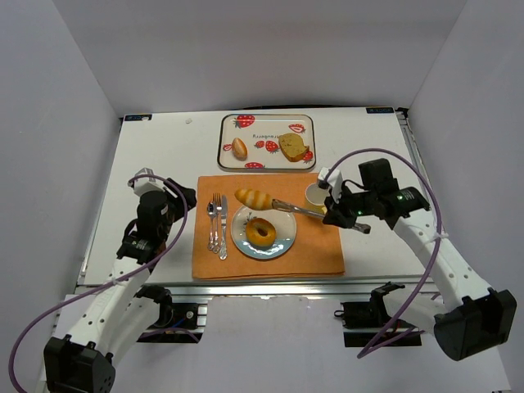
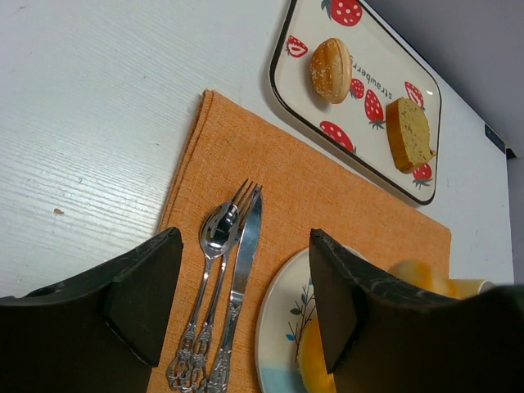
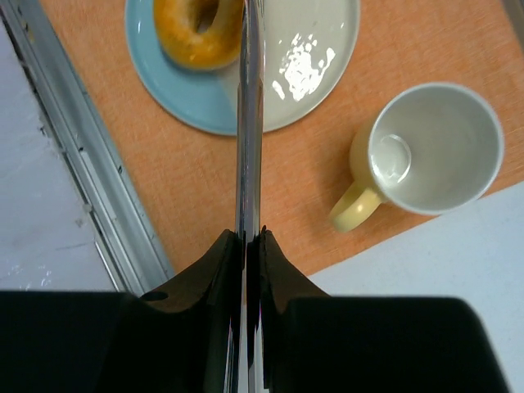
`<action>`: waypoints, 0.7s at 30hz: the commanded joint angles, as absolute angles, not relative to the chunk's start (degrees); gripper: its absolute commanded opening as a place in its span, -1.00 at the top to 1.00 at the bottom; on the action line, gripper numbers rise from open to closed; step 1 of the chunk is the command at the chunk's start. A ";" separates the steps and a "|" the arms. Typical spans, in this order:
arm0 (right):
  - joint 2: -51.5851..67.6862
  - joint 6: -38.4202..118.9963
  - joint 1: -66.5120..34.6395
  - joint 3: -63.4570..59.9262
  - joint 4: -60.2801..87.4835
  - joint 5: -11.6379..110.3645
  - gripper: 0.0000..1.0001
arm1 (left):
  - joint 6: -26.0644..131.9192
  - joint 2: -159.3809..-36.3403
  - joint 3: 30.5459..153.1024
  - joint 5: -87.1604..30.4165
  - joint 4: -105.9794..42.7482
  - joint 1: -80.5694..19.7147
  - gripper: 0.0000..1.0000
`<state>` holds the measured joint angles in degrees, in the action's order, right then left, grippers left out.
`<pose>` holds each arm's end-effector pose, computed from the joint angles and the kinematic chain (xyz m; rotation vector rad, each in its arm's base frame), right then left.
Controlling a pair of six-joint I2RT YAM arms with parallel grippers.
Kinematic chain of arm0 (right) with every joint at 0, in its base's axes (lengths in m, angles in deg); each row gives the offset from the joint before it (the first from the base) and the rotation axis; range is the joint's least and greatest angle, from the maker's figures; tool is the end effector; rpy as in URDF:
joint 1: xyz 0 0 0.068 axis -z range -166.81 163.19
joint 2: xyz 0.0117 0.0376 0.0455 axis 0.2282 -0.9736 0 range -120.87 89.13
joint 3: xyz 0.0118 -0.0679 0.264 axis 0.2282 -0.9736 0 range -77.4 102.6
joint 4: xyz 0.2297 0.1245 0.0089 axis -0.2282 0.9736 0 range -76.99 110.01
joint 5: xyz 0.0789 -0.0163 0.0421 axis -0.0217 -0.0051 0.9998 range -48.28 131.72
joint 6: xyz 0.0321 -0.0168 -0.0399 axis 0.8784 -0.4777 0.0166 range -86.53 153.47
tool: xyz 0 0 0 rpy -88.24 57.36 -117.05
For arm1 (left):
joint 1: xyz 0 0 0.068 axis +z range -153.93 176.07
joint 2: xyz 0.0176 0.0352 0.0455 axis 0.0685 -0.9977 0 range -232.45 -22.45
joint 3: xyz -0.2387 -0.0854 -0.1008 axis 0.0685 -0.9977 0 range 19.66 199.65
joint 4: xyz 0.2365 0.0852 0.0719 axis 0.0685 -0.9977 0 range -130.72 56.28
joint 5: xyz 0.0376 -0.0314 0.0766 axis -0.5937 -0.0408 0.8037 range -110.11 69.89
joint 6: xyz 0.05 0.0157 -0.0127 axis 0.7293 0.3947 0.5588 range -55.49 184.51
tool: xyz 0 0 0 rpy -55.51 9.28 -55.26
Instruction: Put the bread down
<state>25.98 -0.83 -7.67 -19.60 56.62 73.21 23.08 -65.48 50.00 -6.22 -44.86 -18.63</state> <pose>0.1977 0.0953 0.3072 -1.2905 1.9416 0.5477 0.1748 -0.0371 0.2546 -0.6132 1.8986 -0.3960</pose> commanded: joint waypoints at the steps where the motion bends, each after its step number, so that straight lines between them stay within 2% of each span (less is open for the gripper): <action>1: 28.83 -3.88 -7.73 -21.67 59.14 73.37 1.00 | 23.55 -66.39 49.71 -7.54 -43.04 -18.25 -0.46; 8: 31.39 -5.11 -7.90 -25.63 59.42 69.59 1.00 | 23.11 -67.10 48.92 -8.33 -41.37 -18.25 -0.46; 15: 29.02 -1.87 -7.99 -27.13 56.52 65.89 0.89 | 22.41 -65.70 47.87 -8.07 -41.71 -18.25 -0.46; 19: 27.61 0.33 -7.99 -26.95 55.90 66.51 0.80 | 22.50 -65.35 47.69 -7.81 -42.07 -18.25 -0.46; 21: 27.26 0.95 -8.17 -26.95 56.07 66.95 0.59 | 22.50 -65.35 47.69 -7.72 -41.98 -18.25 -0.46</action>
<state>27.46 -1.12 -7.82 -27.42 58.37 66.02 22.84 -66.38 48.01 -7.49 -42.45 -18.60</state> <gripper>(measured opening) 0.206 0.728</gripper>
